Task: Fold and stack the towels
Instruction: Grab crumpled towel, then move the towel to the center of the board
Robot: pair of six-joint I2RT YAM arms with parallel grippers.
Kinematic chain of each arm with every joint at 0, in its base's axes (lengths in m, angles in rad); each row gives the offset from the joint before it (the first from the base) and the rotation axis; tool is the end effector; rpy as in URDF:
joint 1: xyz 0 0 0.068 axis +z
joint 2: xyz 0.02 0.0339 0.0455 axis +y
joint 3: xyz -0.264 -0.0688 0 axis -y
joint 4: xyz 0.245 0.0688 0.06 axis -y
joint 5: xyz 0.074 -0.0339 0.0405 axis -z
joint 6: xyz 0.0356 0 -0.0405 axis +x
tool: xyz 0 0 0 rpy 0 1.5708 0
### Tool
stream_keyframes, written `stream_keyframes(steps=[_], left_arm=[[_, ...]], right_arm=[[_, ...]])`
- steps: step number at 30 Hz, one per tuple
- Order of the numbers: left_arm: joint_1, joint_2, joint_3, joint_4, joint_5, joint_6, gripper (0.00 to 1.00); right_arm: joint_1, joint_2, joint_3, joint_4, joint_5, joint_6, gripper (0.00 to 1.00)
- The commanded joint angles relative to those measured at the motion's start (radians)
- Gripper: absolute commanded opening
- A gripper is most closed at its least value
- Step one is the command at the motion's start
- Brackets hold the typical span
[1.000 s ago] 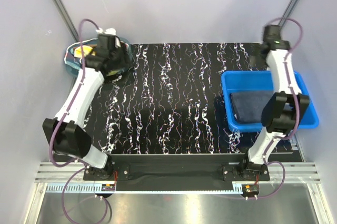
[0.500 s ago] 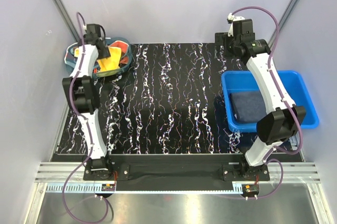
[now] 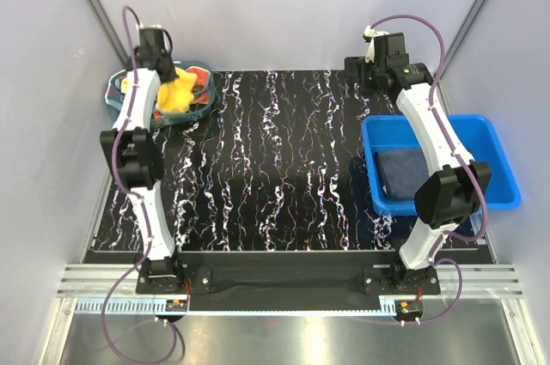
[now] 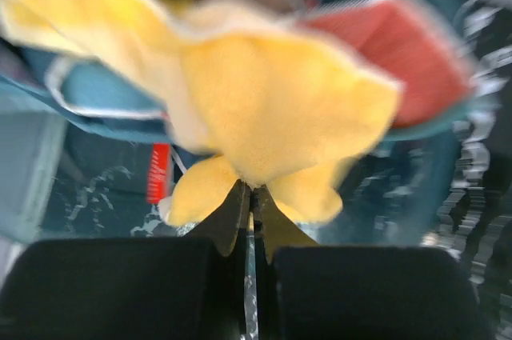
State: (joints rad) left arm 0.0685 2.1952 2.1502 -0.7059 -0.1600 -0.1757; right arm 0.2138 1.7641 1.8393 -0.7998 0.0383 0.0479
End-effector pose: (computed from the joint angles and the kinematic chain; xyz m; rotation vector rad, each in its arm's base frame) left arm 0.5000 0.0400 0.3021 -0.3615 2.2850 0.1313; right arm 0.3839 0.0820 0.3782 -0.1705 2.2901 0.0913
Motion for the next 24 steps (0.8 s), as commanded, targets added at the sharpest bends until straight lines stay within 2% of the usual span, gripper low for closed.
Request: stream_keyframes(steps=[1,4,5,6,8,10,11,12,14,15,17,19,20,23,24], left_arm=[[-0.064,-0.285,0.063,0.141,0.091,0.031,0.00],[-0.180,-0.463,0.036,0.131,0.056,0.083,0.00],[-0.255,-0.501,0.021,0.129,0.028,0.122,0.00],[-0.294,-0.540,-0.037,0.132,0.004,0.125,0.00],[-0.379,-0.654,-0.103,0.131,0.051,0.073,0.00],[-0.418,-0.731,-0.275,0.166,0.153,0.015,0.00],[-0.447,-0.800,-0.346,0.181,0.186,-0.069,0.00],[-0.453,-0.833,-0.504,0.203,0.221,-0.103,0.00],[-0.476,-0.912,-0.674,0.290,0.267,-0.213,0.00],[-0.481,-0.926,-0.829,0.318,0.272,-0.244,0.01],[-0.495,-0.940,-0.962,0.371,0.295,-0.318,0.01],[-0.495,-0.925,-1.088,0.356,0.242,-0.361,0.04],[-0.495,-0.898,-1.119,0.350,0.229,-0.401,0.10],[-0.499,-0.856,-1.230,0.355,0.235,-0.465,0.15],[-0.512,-0.873,-1.303,0.396,0.223,-0.470,0.26]], right_arm=[[0.007,-0.038,0.017,0.045,-0.037,0.010,1.00],[0.007,-0.066,-0.012,0.054,-0.037,0.017,1.00],[0.007,-0.078,-0.018,0.053,-0.064,0.017,1.00],[0.007,-0.087,-0.032,0.053,-0.069,0.018,1.00],[0.009,-0.110,-0.054,0.050,-0.087,0.026,1.00],[0.009,-0.127,-0.077,0.056,-0.097,0.035,1.00],[0.009,-0.144,-0.087,0.059,-0.101,0.046,1.00],[0.007,-0.152,-0.107,0.057,-0.109,0.050,1.00],[0.010,-0.158,-0.120,0.042,-0.136,0.055,1.00],[0.012,-0.164,-0.129,0.025,-0.140,0.058,1.00],[0.012,-0.173,-0.152,0.020,-0.144,0.066,1.00],[0.019,-0.192,-0.199,0.033,-0.158,0.070,1.00],[0.022,-0.198,-0.230,0.037,-0.166,0.072,1.00],[0.053,-0.189,-0.256,0.040,-0.190,0.073,0.98],[0.064,-0.171,-0.268,0.053,-0.195,0.075,0.97]])
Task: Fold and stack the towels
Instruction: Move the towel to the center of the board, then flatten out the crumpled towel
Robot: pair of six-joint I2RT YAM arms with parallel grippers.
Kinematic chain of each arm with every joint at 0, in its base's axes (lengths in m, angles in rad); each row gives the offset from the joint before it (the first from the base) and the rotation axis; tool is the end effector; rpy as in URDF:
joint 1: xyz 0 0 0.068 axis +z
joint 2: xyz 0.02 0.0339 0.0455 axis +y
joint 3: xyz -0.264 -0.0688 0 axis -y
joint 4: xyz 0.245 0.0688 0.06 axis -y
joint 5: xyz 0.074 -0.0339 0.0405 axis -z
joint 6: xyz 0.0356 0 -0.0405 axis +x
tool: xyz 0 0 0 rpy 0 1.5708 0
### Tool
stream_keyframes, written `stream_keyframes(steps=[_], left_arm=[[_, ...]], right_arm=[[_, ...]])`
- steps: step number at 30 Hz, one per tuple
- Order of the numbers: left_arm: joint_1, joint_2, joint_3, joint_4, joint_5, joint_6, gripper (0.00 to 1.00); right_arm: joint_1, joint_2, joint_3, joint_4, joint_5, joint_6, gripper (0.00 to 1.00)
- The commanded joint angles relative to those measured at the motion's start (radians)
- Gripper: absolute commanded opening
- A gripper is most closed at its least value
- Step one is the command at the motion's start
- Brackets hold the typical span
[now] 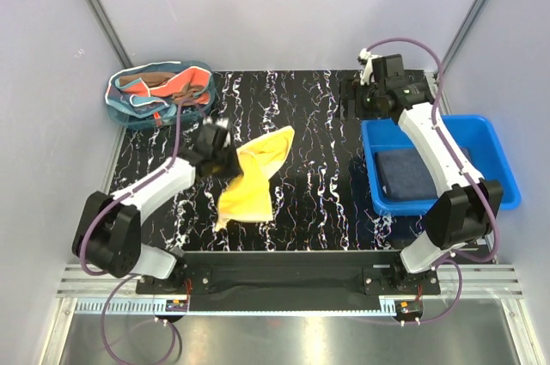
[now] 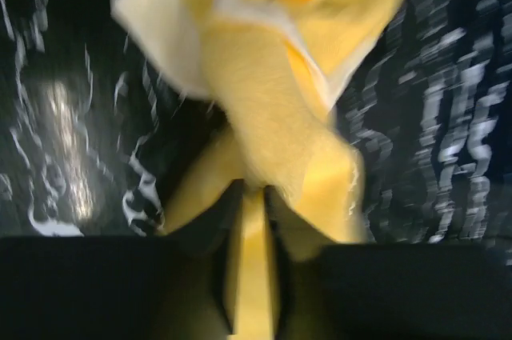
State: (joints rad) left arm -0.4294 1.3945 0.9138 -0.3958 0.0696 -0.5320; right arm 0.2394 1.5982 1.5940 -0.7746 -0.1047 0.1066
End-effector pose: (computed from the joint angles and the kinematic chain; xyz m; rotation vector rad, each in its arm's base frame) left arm 0.2615 -0.1225 0.2292 -0.0972 2.5100 -0.4977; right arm 0.3395 0.0867 0.3595 -0.2084 2.3539 0.2920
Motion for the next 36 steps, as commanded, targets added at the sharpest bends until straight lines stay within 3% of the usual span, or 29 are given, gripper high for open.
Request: stream_keyframes(steps=[1,4,5,6,9,12,19,24,28,36], left_arm=[[-0.041,-0.127,-0.099,0.097,-0.081,-0.117,0.32],[-0.046,-0.224,-0.156,0.100,-0.212,-0.132,0.49],[-0.036,-0.232,-0.150,0.094,-0.238,-0.123,0.54],[-0.023,-0.229,-0.116,0.098,-0.251,-0.102,0.56],[0.082,-0.126,-0.003,0.091,-0.232,-0.066,0.56],[0.207,0.055,0.103,0.088,-0.108,-0.103,0.54],[0.224,0.380,0.263,0.070,-0.076,-0.083,0.47],[0.222,0.439,0.223,0.153,0.015,-0.097,0.47],[0.196,0.462,0.218,0.146,-0.037,-0.091,0.47],[0.144,0.512,0.237,0.068,-0.171,-0.117,0.42]], right_arm=[[0.067,0.006,-0.029,0.043,-0.070,0.025,0.95],[0.113,0.077,-0.051,0.128,-0.127,0.039,0.89],[0.141,0.133,-0.051,0.158,-0.136,0.066,0.84],[0.152,0.167,-0.037,0.191,-0.142,0.076,0.74],[0.186,0.328,0.066,0.221,-0.119,0.103,0.58],[0.186,0.463,0.148,0.256,-0.069,0.191,0.47],[0.184,0.652,0.273,0.307,-0.047,0.304,0.50],[0.184,0.735,0.308,0.350,-0.055,0.373,0.54],[0.182,0.747,0.281,0.379,-0.007,0.377,0.54],[0.186,0.776,0.279,0.431,-0.121,0.326,0.47]])
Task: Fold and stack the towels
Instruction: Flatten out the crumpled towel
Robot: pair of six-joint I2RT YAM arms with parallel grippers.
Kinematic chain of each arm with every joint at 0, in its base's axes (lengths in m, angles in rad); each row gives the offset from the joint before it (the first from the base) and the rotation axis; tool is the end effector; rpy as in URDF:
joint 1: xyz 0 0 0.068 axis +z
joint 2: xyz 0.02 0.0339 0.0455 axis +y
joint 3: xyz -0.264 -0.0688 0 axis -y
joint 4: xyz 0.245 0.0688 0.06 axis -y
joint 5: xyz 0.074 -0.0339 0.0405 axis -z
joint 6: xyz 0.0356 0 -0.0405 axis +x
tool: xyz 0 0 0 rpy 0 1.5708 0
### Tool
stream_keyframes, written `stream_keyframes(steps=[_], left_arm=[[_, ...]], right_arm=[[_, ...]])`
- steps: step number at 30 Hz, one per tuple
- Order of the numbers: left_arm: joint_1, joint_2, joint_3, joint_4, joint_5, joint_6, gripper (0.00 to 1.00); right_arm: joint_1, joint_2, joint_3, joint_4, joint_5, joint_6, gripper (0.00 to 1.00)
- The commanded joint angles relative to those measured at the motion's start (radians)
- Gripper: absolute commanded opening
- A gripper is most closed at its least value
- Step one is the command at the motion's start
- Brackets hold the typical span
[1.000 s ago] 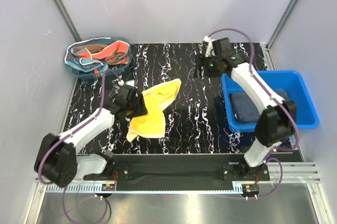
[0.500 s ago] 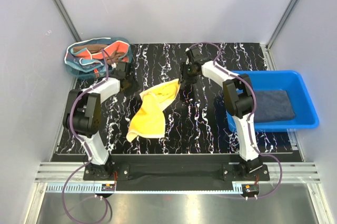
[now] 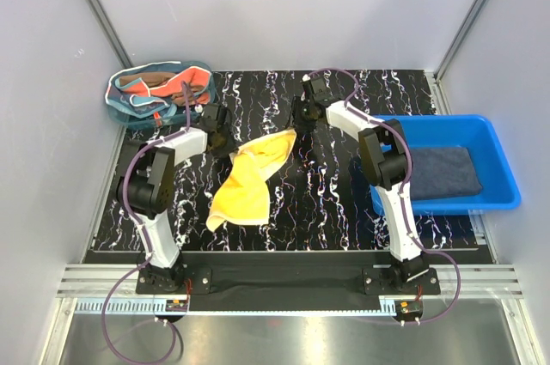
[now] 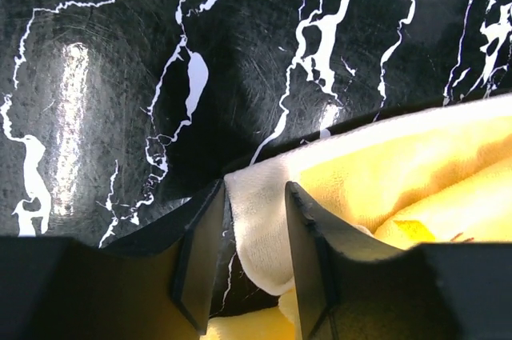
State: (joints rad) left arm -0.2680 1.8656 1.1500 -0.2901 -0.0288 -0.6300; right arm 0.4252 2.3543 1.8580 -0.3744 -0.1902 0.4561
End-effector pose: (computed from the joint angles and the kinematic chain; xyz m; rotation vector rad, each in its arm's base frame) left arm 0.3664 -0.0995 0.1581 -0.4796 2.5603 -0.2945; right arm 0.4714 0.2209 0.1533 -0.0488 2.5201 0.6096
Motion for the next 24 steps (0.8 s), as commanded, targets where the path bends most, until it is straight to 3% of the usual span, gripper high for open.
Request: stream_keyframes(steps=[1,3,6,8,10,11,15,24], left_arm=[[-0.022,0.041,-0.007,-0.040,-0.083,-0.020,0.40],[-0.033,0.053,-0.013,-0.047,-0.109,-0.034,0.36],[-0.036,0.075,-0.018,-0.047,-0.126,-0.056,0.14],[-0.036,0.083,0.002,-0.055,-0.126,-0.053,0.00],[-0.034,0.070,0.045,-0.060,-0.122,-0.024,0.00],[-0.031,0.047,0.060,-0.067,-0.109,-0.013,0.00],[-0.007,-0.052,0.166,-0.083,-0.017,0.114,0.00],[-0.040,-0.414,0.347,-0.132,0.023,0.355,0.00]], right_arm=[[0.000,0.019,0.007,0.034,-0.038,-0.028,0.46],[0.000,0.020,0.000,0.041,-0.049,-0.039,0.45],[0.000,0.023,-0.019,0.054,-0.057,-0.048,0.40],[0.000,0.013,-0.040,0.083,-0.075,-0.054,0.24],[-0.002,-0.018,-0.054,0.089,-0.072,-0.080,0.04],[-0.002,-0.030,-0.048,0.074,-0.045,-0.094,0.01],[-0.006,-0.147,-0.016,0.002,0.044,-0.203,0.00],[-0.008,-0.630,-0.111,-0.037,0.207,-0.362,0.00]])
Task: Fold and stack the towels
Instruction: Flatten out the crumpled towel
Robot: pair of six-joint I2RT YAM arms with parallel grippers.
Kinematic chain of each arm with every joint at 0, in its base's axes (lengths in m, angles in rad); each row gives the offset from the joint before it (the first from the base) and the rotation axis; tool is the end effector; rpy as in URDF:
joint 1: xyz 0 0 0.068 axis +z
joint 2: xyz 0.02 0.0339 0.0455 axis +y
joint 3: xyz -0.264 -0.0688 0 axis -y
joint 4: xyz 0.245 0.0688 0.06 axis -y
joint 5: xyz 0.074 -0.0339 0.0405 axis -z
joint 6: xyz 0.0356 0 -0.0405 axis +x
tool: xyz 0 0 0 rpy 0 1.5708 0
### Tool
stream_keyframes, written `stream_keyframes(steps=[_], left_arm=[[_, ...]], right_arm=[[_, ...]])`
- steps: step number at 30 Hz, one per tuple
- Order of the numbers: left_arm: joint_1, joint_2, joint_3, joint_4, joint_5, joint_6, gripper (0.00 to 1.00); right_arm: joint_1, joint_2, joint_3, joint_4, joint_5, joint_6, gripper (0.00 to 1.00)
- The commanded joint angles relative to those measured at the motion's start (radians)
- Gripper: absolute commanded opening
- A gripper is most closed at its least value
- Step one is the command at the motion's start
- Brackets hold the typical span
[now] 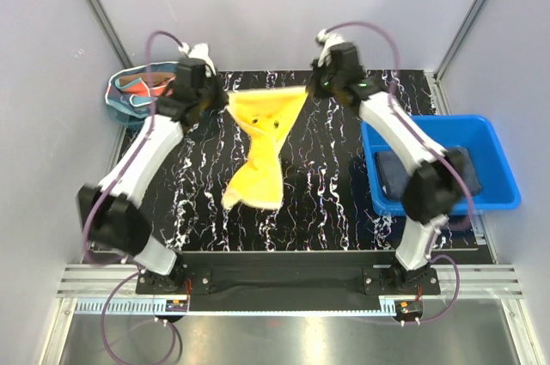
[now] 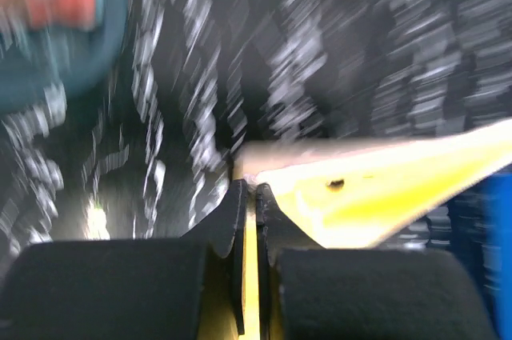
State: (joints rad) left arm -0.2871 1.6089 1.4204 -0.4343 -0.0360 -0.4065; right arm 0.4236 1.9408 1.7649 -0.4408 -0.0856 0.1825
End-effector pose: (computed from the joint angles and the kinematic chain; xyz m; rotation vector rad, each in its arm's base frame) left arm 0.3561 -0.1038 0.3264 -0.1526 2.2098 -0.3487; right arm 0.4149 0.1904 0.3125 -0.3155 2.1960 0.4328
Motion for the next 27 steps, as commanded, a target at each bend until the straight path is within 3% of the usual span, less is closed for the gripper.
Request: stream_keyframes(steps=[1,6,12,15,22,27], left_arm=[[-0.026,-0.185,0.090,0.006,0.063,0.147,0.00],[-0.150,-0.361,0.084,-0.049,0.165,0.247,0.00],[-0.297,-0.558,0.031,-0.067,0.226,0.244,0.00],[-0.360,-0.613,0.050,-0.084,0.203,0.239,0.00],[-0.426,-0.593,0.141,-0.168,0.194,0.227,0.00],[-0.419,-0.521,0.130,-0.185,0.038,0.293,0.00]], right_arm=[[-0.006,-0.309,-0.059,0.042,0.109,-0.090,0.00],[-0.005,-0.593,-0.228,0.088,0.037,-0.046,0.00],[-0.002,-0.983,-0.496,0.126,-0.086,-0.067,0.00],[0.001,-1.109,-0.562,0.160,-0.031,-0.066,0.00],[0.001,-1.166,-0.525,0.099,-0.019,-0.031,0.00],[0.000,-1.058,-0.478,0.103,0.052,-0.067,0.00]])
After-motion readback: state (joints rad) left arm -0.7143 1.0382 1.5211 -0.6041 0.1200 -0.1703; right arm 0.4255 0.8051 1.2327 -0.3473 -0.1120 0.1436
